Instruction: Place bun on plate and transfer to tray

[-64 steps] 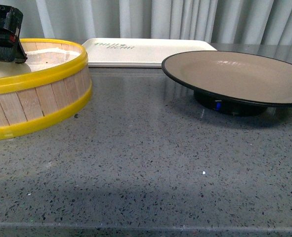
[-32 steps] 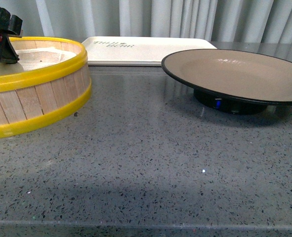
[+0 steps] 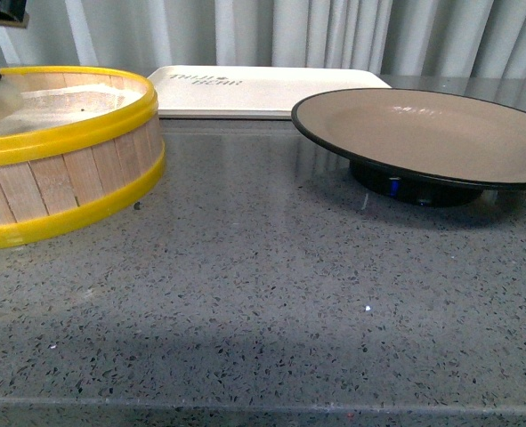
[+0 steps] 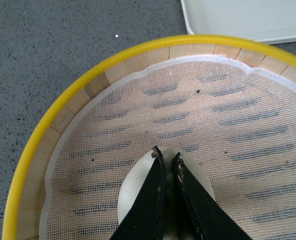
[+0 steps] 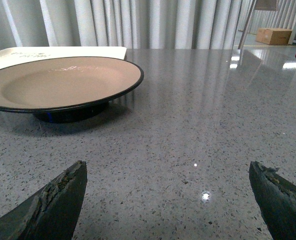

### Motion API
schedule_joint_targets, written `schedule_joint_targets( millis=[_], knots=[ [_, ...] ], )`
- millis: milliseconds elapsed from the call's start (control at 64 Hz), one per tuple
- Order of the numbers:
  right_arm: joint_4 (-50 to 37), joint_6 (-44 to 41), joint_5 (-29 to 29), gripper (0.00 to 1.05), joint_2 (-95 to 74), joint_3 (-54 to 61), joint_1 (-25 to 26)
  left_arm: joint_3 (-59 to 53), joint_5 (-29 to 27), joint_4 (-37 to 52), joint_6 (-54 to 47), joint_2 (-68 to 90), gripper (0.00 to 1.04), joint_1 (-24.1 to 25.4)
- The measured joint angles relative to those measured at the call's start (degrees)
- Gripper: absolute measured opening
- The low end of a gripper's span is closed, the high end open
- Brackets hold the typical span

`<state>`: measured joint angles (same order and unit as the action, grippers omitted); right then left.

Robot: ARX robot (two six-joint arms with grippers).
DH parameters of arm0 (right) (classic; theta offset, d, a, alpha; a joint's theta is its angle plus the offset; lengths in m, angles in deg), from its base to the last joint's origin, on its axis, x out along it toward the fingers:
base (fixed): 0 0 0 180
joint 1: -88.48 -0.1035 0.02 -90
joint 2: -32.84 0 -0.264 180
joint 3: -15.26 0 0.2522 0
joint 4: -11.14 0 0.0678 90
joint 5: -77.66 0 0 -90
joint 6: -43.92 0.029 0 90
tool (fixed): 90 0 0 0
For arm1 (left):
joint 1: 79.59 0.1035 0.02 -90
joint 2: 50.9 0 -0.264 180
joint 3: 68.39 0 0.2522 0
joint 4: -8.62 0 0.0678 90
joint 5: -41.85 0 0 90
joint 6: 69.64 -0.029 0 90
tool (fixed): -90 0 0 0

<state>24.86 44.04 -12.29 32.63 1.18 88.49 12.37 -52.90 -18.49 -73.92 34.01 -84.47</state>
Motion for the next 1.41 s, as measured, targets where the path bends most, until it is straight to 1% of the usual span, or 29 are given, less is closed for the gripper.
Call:
schedule_joint_targets(
  millis=[250,390,468,531,546,578,687,796,937,1140,1233,1405],
  knots=[
    [0.0,0.0,0.0,0.96,0.0,0.0,0.0,3.2,1.2,-2.0,0.9,-1.6,0.04,-2.8],
    [0.0,0.0,0.0,0.96,0.0,0.0,0.0,6.3,1.9,-2.1,2.8,-1.5,0.04,-6.4],
    [0.0,0.0,0.0,0.96,0.0,0.0,0.0,9.2,1.7,-1.7,3.5,-0.7,0.04,-9.7],
    [0.0,0.0,0.0,0.96,0.0,0.0,0.0,13.6,1.1,-0.6,4.0,1.5,0.04,-14.5],
    [0.0,0.0,0.0,0.96,0.0,0.0,0.0,14.1,0.9,-0.5,4.0,1.9,0.04,-15.0],
    [0.0,0.0,0.0,0.96,0.0,0.0,0.0,15.9,0.5,-0.2,4.0,3.4,0.04,-17.1],
    [0.0,0.0,0.0,0.96,0.0,0.0,0.0,20.4,0.3,0.1,3.9,8.2,0.04,-21.7],
    [0.0,0.0,0.0,0.96,0.0,0.0,0.0,25.4,-1.3,0.5,2.4,15.0,0.04,-27.8],
    [0.0,0.0,0.0,0.96,0.0,0.0,0.0,29.3,-2.0,0.5,0.8,19.8,0.04,-32.2],
    [0.0,0.0,0.0,0.96,0.0,0.0,0.0,33.1,-3.0,0.4,-1.8,24.6,0.04,-36.7],
    [0.0,0.0,0.0,0.96,0.0,0.0,0.0,34.8,-4.7,0.5,-4.7,26.9,0.04,-38.2],
    [0.0,0.0,0.0,0.96,0.0,0.0,0.0,36.6,-5.3,-0.2,-7.8,29.8,0.04,-38.8]
  ],
)
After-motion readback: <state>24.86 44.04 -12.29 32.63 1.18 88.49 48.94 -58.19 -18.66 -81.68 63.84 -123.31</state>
